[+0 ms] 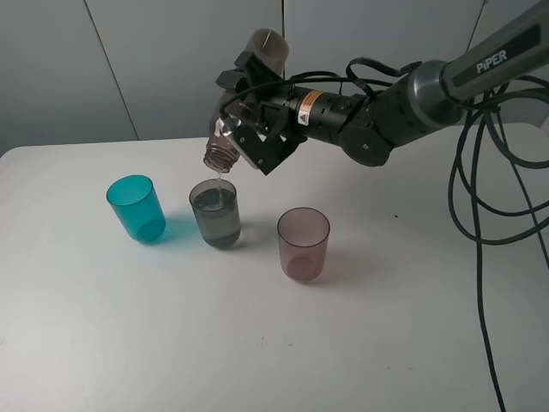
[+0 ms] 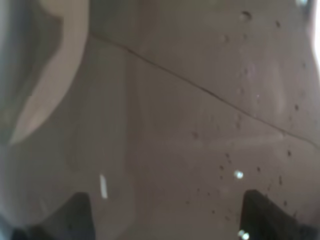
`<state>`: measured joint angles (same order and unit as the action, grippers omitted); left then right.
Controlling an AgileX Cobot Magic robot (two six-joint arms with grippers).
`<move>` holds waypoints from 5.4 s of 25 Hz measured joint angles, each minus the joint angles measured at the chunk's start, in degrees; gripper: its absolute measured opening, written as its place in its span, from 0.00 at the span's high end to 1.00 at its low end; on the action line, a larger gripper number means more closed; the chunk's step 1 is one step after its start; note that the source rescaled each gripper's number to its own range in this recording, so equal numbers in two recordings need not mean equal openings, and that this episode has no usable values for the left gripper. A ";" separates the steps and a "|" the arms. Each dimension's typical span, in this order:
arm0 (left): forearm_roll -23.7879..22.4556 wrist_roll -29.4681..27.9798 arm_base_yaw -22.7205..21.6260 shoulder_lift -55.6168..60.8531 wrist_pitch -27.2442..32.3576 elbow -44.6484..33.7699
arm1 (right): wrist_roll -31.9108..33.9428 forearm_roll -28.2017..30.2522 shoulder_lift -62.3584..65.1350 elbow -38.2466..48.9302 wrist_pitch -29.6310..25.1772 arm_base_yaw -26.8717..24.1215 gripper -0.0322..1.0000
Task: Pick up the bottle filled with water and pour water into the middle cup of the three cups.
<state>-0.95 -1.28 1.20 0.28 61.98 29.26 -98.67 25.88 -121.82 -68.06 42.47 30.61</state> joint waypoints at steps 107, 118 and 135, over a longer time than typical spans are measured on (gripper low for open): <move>0.00 0.34 0.00 0.00 0.00 0.00 | 108.44 -2.22 2.52 22.40 2.55 -19.46 0.01; 0.00 0.34 0.00 0.00 0.00 0.00 | 108.12 -9.11 21.09 39.08 -3.52 -19.46 0.01; 0.00 0.34 0.00 0.00 0.00 0.00 | 108.12 -13.84 75.81 27.59 -70.81 -19.46 0.00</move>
<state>-0.95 -0.94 1.20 0.28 61.98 29.26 9.45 12.05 -46.01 -40.47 -28.34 11.16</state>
